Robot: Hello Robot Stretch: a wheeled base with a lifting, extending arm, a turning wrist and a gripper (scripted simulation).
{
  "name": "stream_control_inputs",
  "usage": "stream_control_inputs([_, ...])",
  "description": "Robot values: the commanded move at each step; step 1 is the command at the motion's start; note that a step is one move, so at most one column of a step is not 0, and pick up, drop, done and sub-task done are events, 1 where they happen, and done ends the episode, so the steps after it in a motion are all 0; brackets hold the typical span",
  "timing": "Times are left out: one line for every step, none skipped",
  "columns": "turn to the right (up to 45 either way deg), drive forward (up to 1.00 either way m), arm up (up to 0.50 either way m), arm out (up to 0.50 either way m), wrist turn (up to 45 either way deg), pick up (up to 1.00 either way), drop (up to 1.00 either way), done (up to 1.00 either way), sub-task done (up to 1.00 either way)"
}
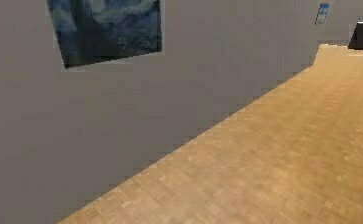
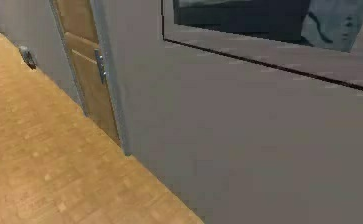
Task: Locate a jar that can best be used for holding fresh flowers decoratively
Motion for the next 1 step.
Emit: stream_control_inputs([45.0, 0.00, 0.00, 0.00, 0.0, 0.00, 0.00, 0.00, 0.00])
